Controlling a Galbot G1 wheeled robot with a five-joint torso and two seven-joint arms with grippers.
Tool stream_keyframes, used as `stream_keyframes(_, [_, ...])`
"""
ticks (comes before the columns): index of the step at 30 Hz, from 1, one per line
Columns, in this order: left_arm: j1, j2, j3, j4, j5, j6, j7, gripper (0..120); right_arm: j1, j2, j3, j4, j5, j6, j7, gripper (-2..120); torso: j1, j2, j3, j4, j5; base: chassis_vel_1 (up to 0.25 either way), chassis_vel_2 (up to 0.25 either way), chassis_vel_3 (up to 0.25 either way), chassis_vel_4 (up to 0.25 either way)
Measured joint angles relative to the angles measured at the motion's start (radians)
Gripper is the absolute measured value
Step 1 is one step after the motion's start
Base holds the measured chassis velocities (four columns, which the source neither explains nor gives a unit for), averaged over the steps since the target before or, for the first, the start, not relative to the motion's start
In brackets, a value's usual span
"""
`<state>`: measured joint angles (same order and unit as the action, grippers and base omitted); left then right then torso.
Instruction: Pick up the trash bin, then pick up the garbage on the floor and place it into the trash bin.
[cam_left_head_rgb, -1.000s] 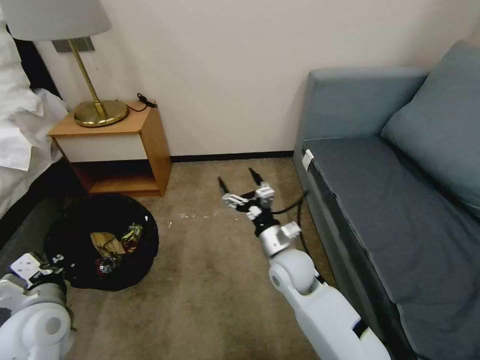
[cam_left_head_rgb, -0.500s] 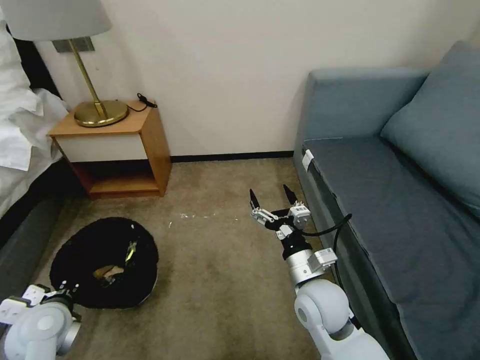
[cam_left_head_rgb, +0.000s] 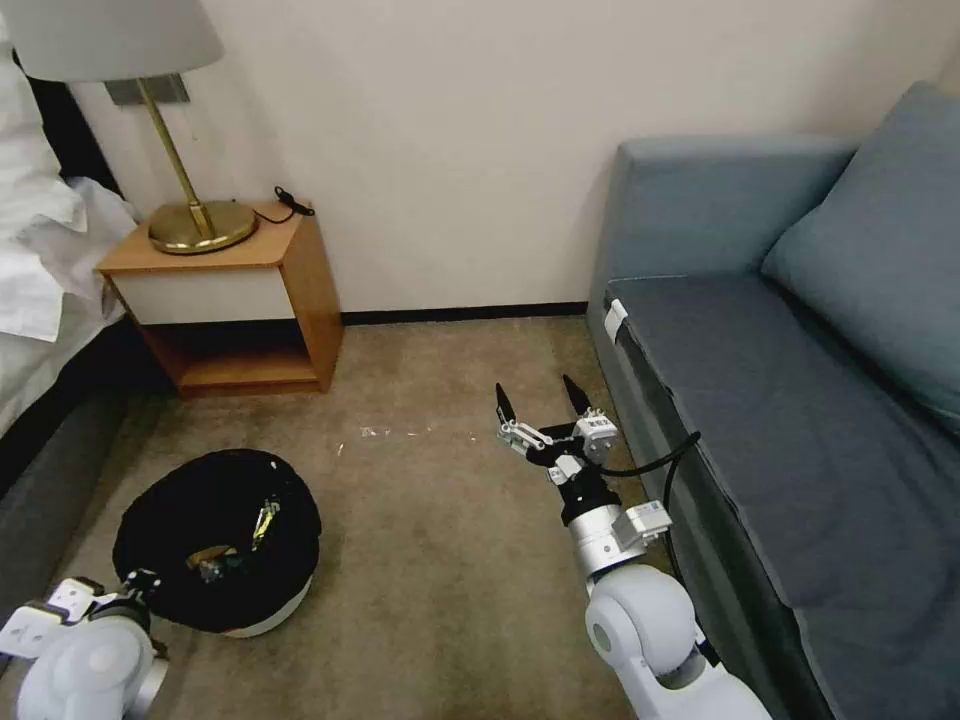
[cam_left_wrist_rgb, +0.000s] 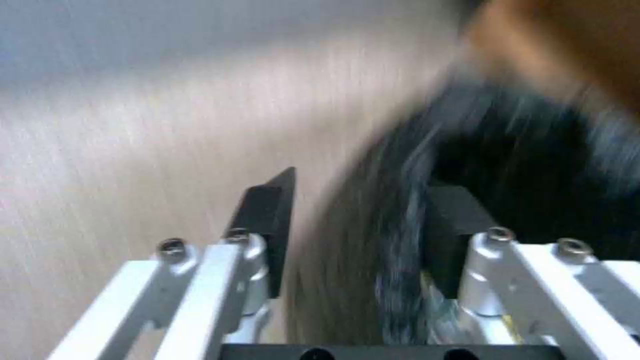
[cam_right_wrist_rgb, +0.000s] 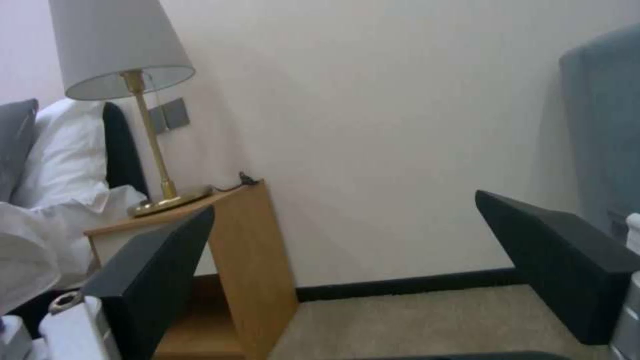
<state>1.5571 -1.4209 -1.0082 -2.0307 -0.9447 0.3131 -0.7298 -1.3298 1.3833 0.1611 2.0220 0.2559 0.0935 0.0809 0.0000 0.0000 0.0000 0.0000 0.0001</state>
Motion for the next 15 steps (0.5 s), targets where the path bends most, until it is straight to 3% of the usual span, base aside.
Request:
stream_keyframes(2, [0.036, -0.006, 0.004, -0.017, 0.188, -0.101, 0.098, 52, -0.003, -0.002, 0.000, 0.000, 0.001, 0.008, 0.002, 100, 0.000, 0.000, 0.000, 0.0002, 0.0000, 0.000, 0.000, 0.000, 0.000])
stream_keyframes(3, [0.064, -0.009, 0.006, -0.024, 0.336, -0.213, 0.202, 58, -0.005, -0.002, -0.001, 0.000, 0.002, 0.013, 0.011, 100, 0.000, 0.000, 0.000, 0.0003, 0.0000, 0.000, 0.000, 0.000, 0.000])
stream_keyframes(4, [0.080, -0.009, 0.004, -0.030, 0.418, -0.291, 0.282, 63, -0.009, -0.003, -0.004, 0.000, 0.003, 0.014, 0.028, 100, 0.000, 0.000, 0.000, 0.0003, 0.0001, 0.000, 0.000, 0.000, 0.000])
stream_keyframes(6, [0.084, -0.009, 0.004, -0.032, 0.438, -0.317, 0.312, 65, -0.011, -0.004, -0.006, 0.001, 0.002, 0.013, 0.035, 100, 0.000, 0.000, 0.000, 0.0003, 0.0001, 0.000, 0.000, 0.000, 0.000])
stream_keyframes(8, [0.100, -0.006, 0.002, -0.041, 0.482, -0.478, 0.528, 77, -0.025, -0.006, -0.010, -0.002, -0.019, 0.020, 0.058, 100, 0.000, 0.000, 0.000, 0.0000, 0.0001, 0.000, 0.000, 0.000, 0.000])
stream_keyframes(9, [0.100, -0.006, 0.002, -0.041, 0.482, -0.478, 0.528, 77, -0.025, -0.006, -0.010, -0.002, -0.019, 0.020, 0.058, 100, 0.000, 0.000, 0.000, 0.0000, 0.0001, 0.000, 0.000, 0.000, 0.000])
stream_keyframes(11, [0.104, -0.001, 0.007, -0.048, 0.487, -0.584, 0.682, 86, -0.035, -0.006, -0.004, -0.017, -0.071, 0.034, 0.057, 100, 0.000, 0.000, 0.000, -0.0001, 0.0000, 0.000, 0.000, 0.000, 0.000])
stream_keyframes(15, [0.109, 0.000, 0.018, -0.081, 0.493, -0.619, 0.754, 97, -0.046, -0.005, 0.006, -0.025, -0.130, 0.047, 0.053, 100, 0.000, 0.000, 0.000, 0.0000, 0.0000, 0.000, 0.000, 0.000, 0.000])
